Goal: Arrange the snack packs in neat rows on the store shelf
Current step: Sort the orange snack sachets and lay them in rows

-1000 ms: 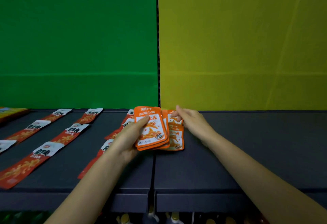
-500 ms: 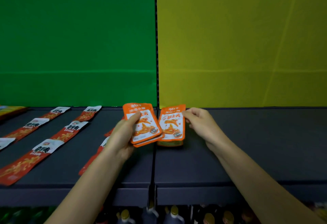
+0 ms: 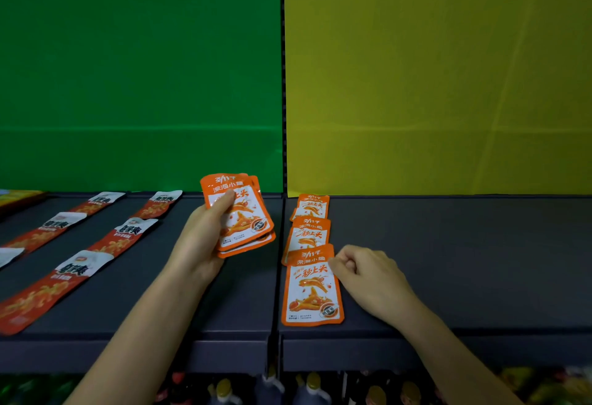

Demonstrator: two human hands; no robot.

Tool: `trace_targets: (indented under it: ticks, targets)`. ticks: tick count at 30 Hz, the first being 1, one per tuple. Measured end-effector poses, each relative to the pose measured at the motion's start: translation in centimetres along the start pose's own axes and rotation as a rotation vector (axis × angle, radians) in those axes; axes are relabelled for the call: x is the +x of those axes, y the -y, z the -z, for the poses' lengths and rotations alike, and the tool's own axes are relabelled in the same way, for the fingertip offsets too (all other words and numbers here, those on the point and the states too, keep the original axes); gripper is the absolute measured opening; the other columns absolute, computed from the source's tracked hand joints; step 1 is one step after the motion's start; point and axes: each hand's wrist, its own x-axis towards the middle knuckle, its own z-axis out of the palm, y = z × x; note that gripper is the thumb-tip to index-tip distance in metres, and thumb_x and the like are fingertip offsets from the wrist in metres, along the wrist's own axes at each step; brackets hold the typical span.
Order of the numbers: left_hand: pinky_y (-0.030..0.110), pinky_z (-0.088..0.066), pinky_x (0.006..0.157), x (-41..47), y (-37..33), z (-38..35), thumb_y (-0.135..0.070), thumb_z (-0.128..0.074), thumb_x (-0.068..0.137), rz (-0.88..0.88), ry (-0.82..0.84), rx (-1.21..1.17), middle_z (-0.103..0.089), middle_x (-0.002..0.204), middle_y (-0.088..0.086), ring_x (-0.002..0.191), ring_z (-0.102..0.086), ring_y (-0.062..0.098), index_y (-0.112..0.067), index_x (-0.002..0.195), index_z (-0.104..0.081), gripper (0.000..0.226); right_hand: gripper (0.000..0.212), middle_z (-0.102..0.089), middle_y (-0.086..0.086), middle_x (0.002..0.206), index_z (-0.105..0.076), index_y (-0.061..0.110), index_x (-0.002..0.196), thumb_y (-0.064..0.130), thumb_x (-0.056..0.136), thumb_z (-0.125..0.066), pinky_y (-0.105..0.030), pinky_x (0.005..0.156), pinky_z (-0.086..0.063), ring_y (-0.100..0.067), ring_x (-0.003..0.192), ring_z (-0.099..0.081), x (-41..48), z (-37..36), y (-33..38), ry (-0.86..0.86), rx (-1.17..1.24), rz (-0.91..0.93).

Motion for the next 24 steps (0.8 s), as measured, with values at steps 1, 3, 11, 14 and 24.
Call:
trace_targets:
  ticks: [1, 3, 11, 14, 24]
  targets:
    - [0.022, -0.054, 0.044, 0.1, 0.1, 0.0, -0.026, -0.053, 0.093, 0.007, 0.0, -0.001, -0.072, 0.058, 0.0, 0.049, -0.068, 0.012, -0.011, 0.084, -0.061, 0.019, 0.029, -0.055, 0.011, 0.068, -0.051, 0.022, 0.077, 0.043, 0.094, -0.042, -0.017, 0.054, -0.037, -0.004, 0.069, -0.055, 0.0, 0.1, 0.0, -0.005, -0.023, 0.008]
    - [0.021, -0.054, 0.044, 0.2, 0.2, 0.0, -0.026, -0.053, 0.092, 0.02, -0.002, -0.002, -0.072, 0.058, 0.0, 0.049, -0.068, 0.012, -0.011, 0.084, -0.062, 0.019, 0.029, -0.051, 0.012, 0.066, -0.051, 0.021, 0.078, 0.043, 0.094, -0.042, -0.017, 0.052, -0.034, -0.003, 0.065, -0.051, 0.1, 0.2, 0.0, 0.002, -0.052, 0.021]
    - [0.023, -0.055, 0.047, -0.5, 0.6, -0.1, -0.026, -0.056, 0.09, 0.047, -0.001, 0.043, -0.072, 0.061, 0.001, 0.05, -0.068, 0.013, -0.011, 0.089, -0.062, 0.017, 0.031, -0.048, 0.012, 0.068, -0.049, 0.021, 0.077, 0.046, 0.094, -0.042, -0.019, 0.054, -0.035, -0.003, 0.063, -0.047, 0.5, 0.4, -0.1, -0.045, -0.066, 0.065]
    - [0.021, -0.053, 0.043, -1.0, 0.8, -1.0, -0.024, -0.058, 0.09, 0.039, 0.017, 0.091, -0.07, 0.057, 0.0, 0.047, -0.067, 0.012, -0.011, 0.089, -0.06, 0.013, 0.035, -0.058, 0.011, 0.073, -0.057, 0.023, 0.08, 0.049, 0.093, -0.038, -0.025, 0.063, -0.045, -0.003, 0.069, -0.054, 1.0, 0.8, 0.7, -0.071, 0.1, 0.117]
    - [0.026, -0.057, 0.055, -0.5, 1.9, -7.4, -0.015, -0.067, 0.082, -0.015, 0.147, 0.185, -0.071, 0.081, 0.008, 0.059, -0.068, 0.015, -0.008, 0.101, -0.06, 0.021, 0.035, -0.07, -0.006, 0.076, -0.053, 0.021, 0.06, 0.046, 0.085, -0.058, -0.036, 0.067, -0.047, -0.017, 0.07, -0.06, 3.3, 2.9, 0.9, -0.11, 0.335, 0.082]
